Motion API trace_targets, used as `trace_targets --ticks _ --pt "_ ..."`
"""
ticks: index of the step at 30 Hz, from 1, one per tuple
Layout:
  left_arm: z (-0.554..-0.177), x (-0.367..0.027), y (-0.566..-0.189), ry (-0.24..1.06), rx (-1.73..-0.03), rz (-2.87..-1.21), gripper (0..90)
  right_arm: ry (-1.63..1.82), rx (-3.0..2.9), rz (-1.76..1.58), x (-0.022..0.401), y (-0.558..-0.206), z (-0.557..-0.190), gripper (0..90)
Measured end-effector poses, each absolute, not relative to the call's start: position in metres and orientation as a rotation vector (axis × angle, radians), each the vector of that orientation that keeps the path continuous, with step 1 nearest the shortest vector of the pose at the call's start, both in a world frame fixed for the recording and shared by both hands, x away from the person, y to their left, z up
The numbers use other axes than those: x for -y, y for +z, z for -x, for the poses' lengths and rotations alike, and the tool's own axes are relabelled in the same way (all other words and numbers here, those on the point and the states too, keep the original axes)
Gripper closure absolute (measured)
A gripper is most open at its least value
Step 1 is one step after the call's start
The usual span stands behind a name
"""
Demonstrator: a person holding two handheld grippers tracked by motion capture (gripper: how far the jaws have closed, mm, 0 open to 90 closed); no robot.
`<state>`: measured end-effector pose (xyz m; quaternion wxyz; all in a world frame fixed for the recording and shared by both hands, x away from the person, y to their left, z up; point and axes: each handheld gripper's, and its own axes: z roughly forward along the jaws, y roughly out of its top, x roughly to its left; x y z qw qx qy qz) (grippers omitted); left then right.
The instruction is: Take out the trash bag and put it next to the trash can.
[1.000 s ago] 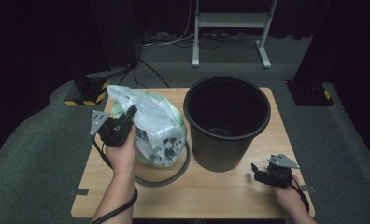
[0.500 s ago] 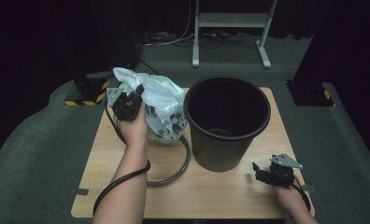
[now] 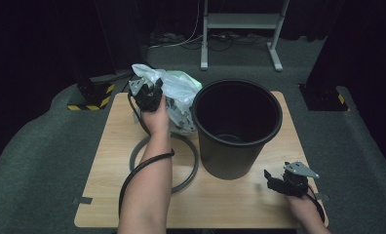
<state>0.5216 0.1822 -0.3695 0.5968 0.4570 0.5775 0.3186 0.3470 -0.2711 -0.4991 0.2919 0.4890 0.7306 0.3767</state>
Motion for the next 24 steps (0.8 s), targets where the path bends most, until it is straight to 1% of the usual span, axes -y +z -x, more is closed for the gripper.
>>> trace_targets --ticks 8,13,17,20,22,24 --pt "-0.532 -0.158 -0.393 0.753 -1.392 -1.015 89.6 1.026 -1.924 -1.310 0.273 -0.495 -0.344 15.4" --pt "-0.536 -0.144 -0.409 0.734 -1.391 -1.064 89.5 1.016 -1.908 -1.322 0.275 -0.495 -0.343 15.5" --pt "-0.534 -0.142 -0.424 0.717 -1.422 -1.101 89.1 1.019 -1.912 -1.313 0.273 -0.494 -0.342 15.5" --pt "-0.534 -0.143 -0.433 0.697 -1.434 -1.115 82.7 1.017 -1.917 -1.310 0.272 -0.495 -0.343 15.5" --pt "-0.534 -0.142 -0.438 0.687 -1.429 -1.154 82.0 1.014 -1.922 -1.309 0.272 -0.496 -0.343 15.5" --pt "-0.533 -0.141 -0.438 0.688 -1.420 -1.187 78.1 1.015 -1.926 -1.311 0.272 -0.496 -0.343 15.5"
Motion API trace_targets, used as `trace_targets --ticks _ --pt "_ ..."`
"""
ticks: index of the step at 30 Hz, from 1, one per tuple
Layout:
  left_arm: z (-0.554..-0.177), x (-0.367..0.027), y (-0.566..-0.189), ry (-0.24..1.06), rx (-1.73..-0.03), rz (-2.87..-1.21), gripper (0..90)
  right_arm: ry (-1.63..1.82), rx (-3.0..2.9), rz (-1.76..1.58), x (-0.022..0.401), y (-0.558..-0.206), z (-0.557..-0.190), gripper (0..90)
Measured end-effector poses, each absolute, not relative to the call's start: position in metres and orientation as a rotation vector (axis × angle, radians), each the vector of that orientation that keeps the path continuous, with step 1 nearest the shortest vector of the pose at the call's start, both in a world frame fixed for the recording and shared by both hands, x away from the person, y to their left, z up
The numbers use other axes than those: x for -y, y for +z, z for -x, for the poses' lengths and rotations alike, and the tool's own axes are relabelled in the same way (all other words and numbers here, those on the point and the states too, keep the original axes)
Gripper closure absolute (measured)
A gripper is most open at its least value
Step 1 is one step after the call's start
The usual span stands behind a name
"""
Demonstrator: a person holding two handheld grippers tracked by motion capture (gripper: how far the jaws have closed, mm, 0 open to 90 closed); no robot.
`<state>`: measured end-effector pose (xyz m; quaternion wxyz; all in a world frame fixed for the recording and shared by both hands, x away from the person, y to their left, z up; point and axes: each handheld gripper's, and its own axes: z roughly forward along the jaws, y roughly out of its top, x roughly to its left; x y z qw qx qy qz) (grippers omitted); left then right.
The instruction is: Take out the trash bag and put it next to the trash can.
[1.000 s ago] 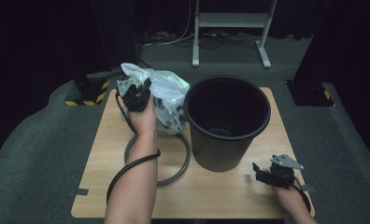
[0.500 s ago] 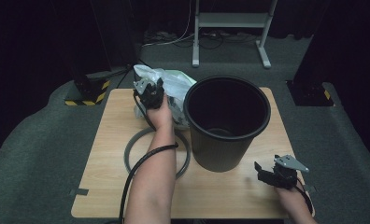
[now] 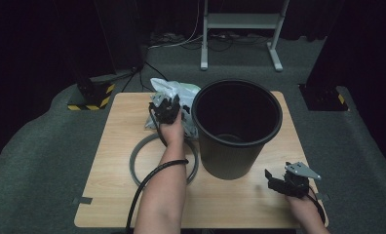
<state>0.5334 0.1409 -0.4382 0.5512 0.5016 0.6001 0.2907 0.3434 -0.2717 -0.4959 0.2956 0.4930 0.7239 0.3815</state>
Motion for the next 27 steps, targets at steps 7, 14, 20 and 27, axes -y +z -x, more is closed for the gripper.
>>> trace_targets --ticks 7,14,20,27 --pt "-0.528 -0.143 -0.427 0.678 -1.398 -1.212 49.9 1.015 -1.928 -1.313 0.271 -0.496 -0.344 15.5" --pt "-0.515 -0.147 -0.416 0.654 -1.361 -1.234 31.4 1.007 -1.948 -1.304 0.268 -0.499 -0.346 15.5" --pt "-0.501 -0.150 -0.406 0.652 -1.348 -1.224 24.3 0.990 -1.963 -1.316 0.269 -0.503 -0.348 15.5" --pt "-0.489 -0.153 -0.402 0.677 -1.323 -1.296 24.0 0.988 -1.968 -1.321 0.270 -0.505 -0.351 15.5"
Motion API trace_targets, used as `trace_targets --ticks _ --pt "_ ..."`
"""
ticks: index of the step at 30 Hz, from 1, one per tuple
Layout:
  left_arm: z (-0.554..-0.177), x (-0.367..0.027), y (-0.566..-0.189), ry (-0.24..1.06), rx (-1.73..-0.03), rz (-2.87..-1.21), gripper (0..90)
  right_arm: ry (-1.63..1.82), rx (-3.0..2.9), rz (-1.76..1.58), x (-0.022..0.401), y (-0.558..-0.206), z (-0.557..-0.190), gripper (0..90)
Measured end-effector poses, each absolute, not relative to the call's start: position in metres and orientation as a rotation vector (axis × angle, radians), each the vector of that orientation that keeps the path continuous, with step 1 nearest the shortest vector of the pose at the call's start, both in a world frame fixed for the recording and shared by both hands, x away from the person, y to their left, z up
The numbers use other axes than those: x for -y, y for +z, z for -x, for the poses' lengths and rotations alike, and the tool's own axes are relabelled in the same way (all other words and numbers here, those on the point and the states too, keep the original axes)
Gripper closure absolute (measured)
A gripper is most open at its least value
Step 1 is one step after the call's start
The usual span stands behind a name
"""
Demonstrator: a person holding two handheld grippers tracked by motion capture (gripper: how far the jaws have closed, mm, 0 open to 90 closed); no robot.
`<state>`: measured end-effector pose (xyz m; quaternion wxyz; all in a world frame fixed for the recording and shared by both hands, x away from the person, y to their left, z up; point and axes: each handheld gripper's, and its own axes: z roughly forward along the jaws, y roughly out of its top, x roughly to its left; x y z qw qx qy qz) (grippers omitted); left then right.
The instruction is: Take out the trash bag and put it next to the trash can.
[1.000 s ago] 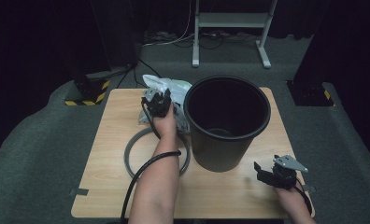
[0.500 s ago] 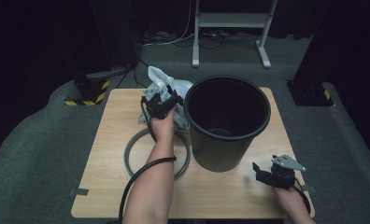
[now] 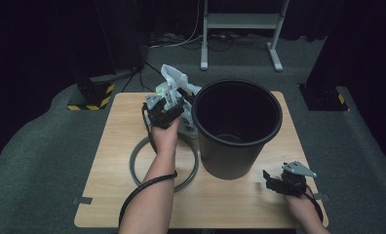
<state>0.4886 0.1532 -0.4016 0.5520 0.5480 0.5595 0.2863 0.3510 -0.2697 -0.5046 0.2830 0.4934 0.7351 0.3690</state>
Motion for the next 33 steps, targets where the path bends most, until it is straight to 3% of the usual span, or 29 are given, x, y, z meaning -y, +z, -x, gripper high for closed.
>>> trace_targets --ticks 33 --pt "-0.388 -0.200 -0.432 0.632 -1.275 -1.528 24.0 0.923 -2.041 -1.271 0.266 -0.513 -0.360 15.6"
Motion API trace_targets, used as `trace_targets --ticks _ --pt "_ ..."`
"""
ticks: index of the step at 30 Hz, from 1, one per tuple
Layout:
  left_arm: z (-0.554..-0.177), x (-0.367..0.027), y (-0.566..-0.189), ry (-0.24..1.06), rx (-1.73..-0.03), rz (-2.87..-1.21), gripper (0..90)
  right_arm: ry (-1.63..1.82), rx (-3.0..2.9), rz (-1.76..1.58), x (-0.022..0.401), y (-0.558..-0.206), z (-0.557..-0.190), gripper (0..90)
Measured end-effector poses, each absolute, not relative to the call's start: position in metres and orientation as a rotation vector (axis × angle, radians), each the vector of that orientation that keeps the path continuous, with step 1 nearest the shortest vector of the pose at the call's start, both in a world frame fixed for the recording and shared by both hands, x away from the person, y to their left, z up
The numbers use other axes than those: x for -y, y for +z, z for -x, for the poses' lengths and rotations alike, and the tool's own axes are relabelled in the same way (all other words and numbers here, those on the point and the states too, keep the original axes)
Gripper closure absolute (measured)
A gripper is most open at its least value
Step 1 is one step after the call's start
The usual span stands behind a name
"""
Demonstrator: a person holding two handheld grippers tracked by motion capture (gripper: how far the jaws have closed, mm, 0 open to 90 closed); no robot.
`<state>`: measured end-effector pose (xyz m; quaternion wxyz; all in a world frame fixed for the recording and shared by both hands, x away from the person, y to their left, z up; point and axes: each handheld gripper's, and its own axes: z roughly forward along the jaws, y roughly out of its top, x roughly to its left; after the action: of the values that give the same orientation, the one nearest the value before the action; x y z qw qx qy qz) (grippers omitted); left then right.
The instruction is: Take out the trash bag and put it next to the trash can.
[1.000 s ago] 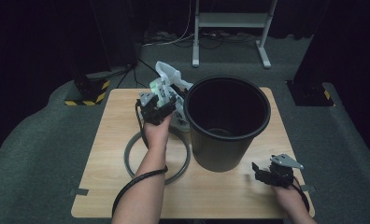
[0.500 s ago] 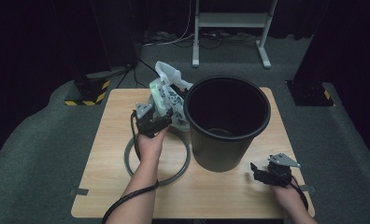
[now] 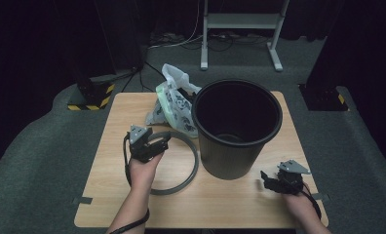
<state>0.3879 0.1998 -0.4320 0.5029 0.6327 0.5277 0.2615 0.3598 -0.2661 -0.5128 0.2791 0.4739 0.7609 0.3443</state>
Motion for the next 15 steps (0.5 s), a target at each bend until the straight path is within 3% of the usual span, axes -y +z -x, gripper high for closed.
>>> trace_targets --ticks 8,15 --pt "-0.361 -0.214 -0.447 0.633 -1.279 -1.651 23.7 0.872 -2.070 -1.314 0.269 -0.518 -0.363 17.6" --pt "-0.359 -0.211 -0.456 0.651 -1.275 -1.757 21.1 0.881 -2.111 -1.364 0.271 -0.522 -0.366 19.8"
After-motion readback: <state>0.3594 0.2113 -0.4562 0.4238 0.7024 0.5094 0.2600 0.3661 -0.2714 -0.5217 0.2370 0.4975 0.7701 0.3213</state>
